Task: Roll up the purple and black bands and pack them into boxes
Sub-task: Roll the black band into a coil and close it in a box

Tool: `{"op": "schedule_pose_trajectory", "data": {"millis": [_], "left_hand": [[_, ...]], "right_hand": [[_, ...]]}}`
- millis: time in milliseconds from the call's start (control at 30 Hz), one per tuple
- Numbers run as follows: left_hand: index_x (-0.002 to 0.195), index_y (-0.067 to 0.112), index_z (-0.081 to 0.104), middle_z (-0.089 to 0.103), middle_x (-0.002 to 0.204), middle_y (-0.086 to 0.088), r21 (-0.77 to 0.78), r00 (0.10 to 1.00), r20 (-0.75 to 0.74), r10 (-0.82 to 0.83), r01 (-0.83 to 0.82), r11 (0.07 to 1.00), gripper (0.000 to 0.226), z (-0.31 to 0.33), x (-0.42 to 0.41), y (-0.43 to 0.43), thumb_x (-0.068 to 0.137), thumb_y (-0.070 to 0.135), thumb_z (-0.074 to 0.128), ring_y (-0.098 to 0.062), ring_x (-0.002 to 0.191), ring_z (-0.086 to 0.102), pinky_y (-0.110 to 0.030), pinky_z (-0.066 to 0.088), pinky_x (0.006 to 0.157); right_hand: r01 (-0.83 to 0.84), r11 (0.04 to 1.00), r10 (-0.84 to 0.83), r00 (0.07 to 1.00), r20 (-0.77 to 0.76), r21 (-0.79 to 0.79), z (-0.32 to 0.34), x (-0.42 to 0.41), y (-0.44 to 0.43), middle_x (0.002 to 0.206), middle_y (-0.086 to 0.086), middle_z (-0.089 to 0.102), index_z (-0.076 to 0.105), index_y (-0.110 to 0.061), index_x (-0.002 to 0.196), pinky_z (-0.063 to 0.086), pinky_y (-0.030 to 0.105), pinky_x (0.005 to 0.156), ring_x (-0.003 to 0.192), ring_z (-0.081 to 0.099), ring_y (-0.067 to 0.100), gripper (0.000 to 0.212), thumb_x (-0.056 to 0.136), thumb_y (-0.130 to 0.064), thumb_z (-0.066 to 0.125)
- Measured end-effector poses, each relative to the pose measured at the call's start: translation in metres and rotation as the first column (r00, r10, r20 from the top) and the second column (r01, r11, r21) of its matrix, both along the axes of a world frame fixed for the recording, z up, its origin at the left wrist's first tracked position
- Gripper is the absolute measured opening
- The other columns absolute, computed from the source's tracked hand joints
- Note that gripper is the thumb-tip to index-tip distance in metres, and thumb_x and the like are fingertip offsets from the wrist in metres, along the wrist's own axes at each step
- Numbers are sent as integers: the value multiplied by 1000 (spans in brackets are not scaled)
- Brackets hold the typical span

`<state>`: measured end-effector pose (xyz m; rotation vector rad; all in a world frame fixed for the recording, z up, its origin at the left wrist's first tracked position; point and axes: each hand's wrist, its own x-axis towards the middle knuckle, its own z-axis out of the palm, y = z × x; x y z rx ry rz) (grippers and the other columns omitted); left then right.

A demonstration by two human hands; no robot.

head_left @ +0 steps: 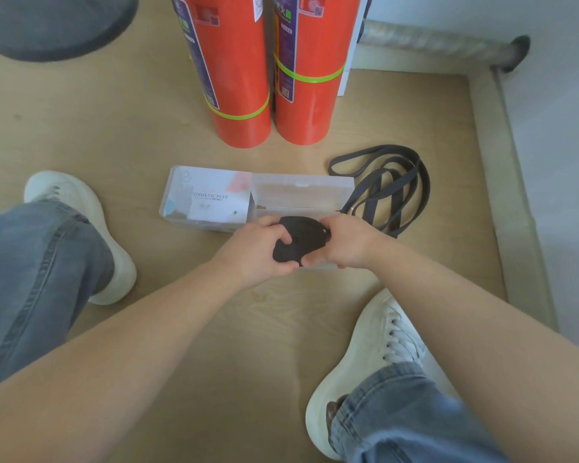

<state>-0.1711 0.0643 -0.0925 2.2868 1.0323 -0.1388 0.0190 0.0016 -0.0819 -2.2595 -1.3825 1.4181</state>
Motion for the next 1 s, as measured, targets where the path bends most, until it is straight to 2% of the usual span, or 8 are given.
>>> {"op": "schedule_pose_trajectory", "data": {"millis": [100, 267, 500, 633, 733, 833, 900, 1000], "left_hand": [[122, 23, 65, 37, 156, 1, -4, 999, -41, -30, 30, 1000, 46, 2, 0, -1, 83, 45, 74, -18, 133, 49, -27, 37, 107], [115, 19, 68, 40, 155, -4, 24, 1000, -25, -11, 12, 1000, 24, 1, 0, -1, 95, 32, 65, -23, 121, 59, -28, 37, 103], [94, 25, 75, 47, 150, -3, -75, 1000, -6, -22, 22, 997, 9, 2, -8, 3, 93, 27, 66, -18, 122, 59, -21, 36, 102], [92, 27, 76, 44, 151, -4, -134, 1000, 11, 10, -8, 991, 9, 2, -5, 4, 91, 22, 69, -16, 124, 57, -21, 37, 103], [101, 27, 77, 42, 153, -4, -141, 994, 43, 98, -92, 986, 18, -2, -1, 4, 87, 16, 73, -25, 120, 60, -31, 40, 110], [109, 23, 77, 37, 157, -7, -129, 989, 72, 129, -119, 984, 27, -5, 5, 7, 86, 10, 74, -23, 138, 47, -35, 36, 115], [113, 20, 76, 35, 158, -9, -114, 992, 60, 111, -104, 988, 28, -6, 8, 9, 87, 10, 74, -20, 145, 38, -33, 32, 118], [111, 19, 77, 31, 161, -10, -98, 998, 20, 62, -60, 993, 22, -5, 8, 9, 90, 13, 72, -24, 142, 43, -32, 33, 116]], "right_hand": [[-83, 996, 84, 996, 35, -19, 0, 2, 1, 89, -7, 66, 65, -28, 107, 50, 25, 55, 78, 65, 14, 50, 66, -45, 89], [-52, 998, 49, 991, 127, 24, -10, -1, 2, 89, -3, 71, 70, -22, 105, 56, 29, 63, 81, 69, 18, 42, 74, -47, 82], [-65, 998, 64, 994, 92, 5, -9, 0, 0, 91, -3, 71, 70, -24, 108, 48, 24, 51, 66, 66, 14, 44, 71, -43, 85], [-27, 999, 27, 1000, 2, -25, -4, 2, 0, 83, -5, 69, 67, -23, 104, 43, 16, 44, 56, 62, 5, 33, 78, -35, 84], [25, 1000, -25, 999, -46, 3, -5, 2, -2, 81, -6, 66, 68, -24, 100, 46, 21, 52, 69, 63, 12, 26, 78, -26, 82], [118, 993, -116, 992, -57, 30, -8, -1, -4, 82, -5, 66, 70, -22, 102, 50, 26, 55, 77, 68, 19, 27, 77, -22, 81], [143, 989, -141, 989, -36, 39, -11, -6, -4, 88, -2, 68, 69, -21, 106, 52, 24, 50, 76, 71, 22, 27, 80, -20, 77], [115, 992, -118, 990, 71, 54, -11, -12, -3, 90, 0, 70, 68, -23, 106, 58, 27, 51, 63, 72, 23, 23, 83, -20, 73]]}}
